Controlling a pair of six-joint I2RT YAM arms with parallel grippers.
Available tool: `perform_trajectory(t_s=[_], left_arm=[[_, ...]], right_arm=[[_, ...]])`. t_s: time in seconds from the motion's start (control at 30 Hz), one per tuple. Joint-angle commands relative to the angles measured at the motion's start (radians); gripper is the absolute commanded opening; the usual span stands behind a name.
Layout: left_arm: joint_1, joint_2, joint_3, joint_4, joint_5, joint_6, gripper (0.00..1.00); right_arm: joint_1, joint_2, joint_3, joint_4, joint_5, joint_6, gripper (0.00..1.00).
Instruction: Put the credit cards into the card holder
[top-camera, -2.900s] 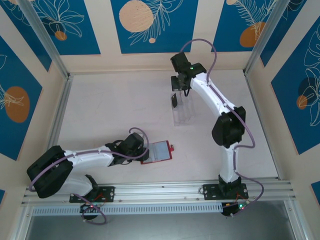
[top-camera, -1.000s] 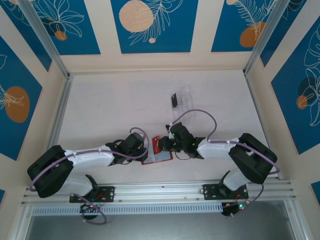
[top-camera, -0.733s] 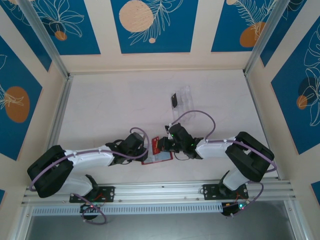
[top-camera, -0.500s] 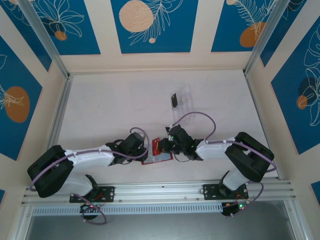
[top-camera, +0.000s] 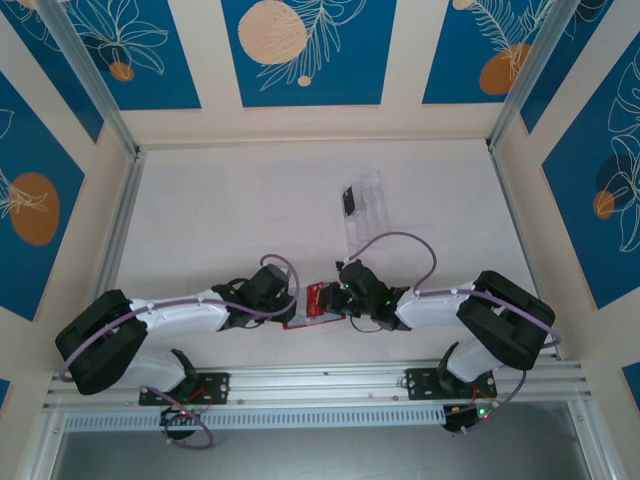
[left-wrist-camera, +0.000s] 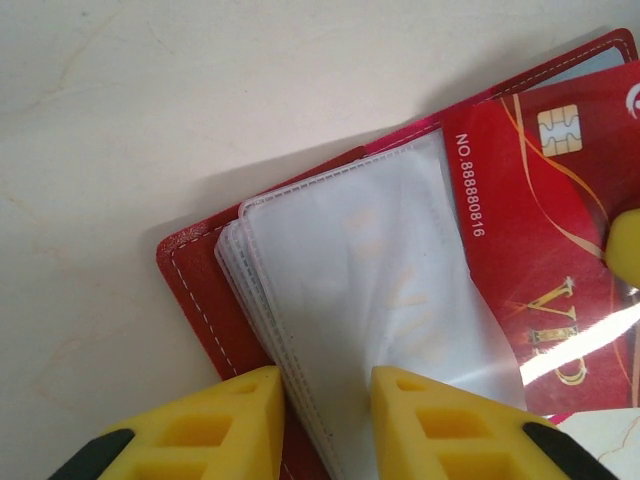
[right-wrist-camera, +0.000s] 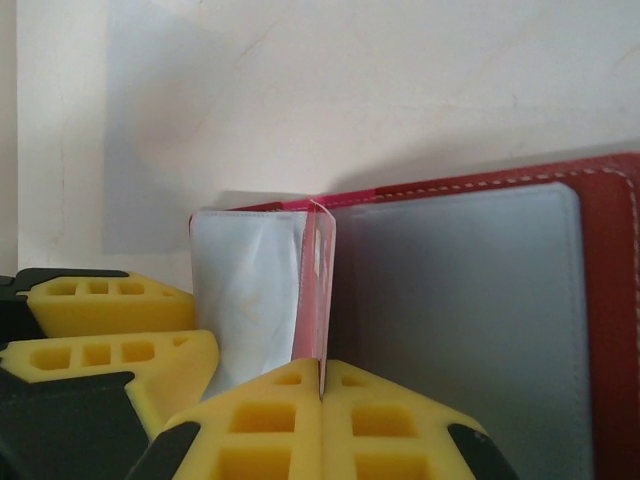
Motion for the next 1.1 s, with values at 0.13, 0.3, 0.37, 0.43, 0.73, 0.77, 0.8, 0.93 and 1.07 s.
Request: perform_trajectory(t_s=[0.13, 0.3, 0.37, 0.43, 0.73, 0.77, 0.8, 0.93, 1.07], left_arm=[[0.000, 0.030, 0.017, -0.042, 0.029, 0.021, 0.27], [0.000, 0.023, 0.016, -0.045, 0.028, 0.020, 0.28], [0.000, 0.025, 0.015, -0.044, 0.028, 0.020, 0.28], [0.000, 0.029, 0.016, -0.040, 0.030, 0.020, 0.28], [-0.001, 0.035, 0.014, -0.031, 0.034, 0.018, 0.29], [-0.001, 0.035, 0.013, -0.029, 0.034, 0.018, 0.29], [-0.001, 0.035, 0.012, -0.030, 0.033, 0.017, 0.29], [0.000, 0.034, 0.011, -0.028, 0.033, 0.017, 0.30], [0.000, 0.033, 0.011, -0.027, 0.030, 0.018, 0.31]], right_arm=[[0.024, 0.022, -0.025, -0.088, 0.045, 0.025, 0.00], [0.036, 0.034, -0.026, -0.094, 0.047, 0.038, 0.00], [0.041, 0.034, -0.030, -0.090, 0.048, 0.046, 0.00], [0.048, 0.036, -0.029, -0.091, 0.049, 0.046, 0.00], [0.065, 0.072, -0.026, -0.080, 0.021, 0.071, 0.00], [0.065, 0.071, -0.027, -0.080, 0.017, 0.072, 0.00], [0.067, 0.069, -0.030, -0.082, 0.015, 0.073, 0.00], [0.070, 0.072, -0.030, -0.105, 0.001, 0.078, 0.00], [0.072, 0.073, -0.021, -0.140, -0.011, 0.071, 0.00]])
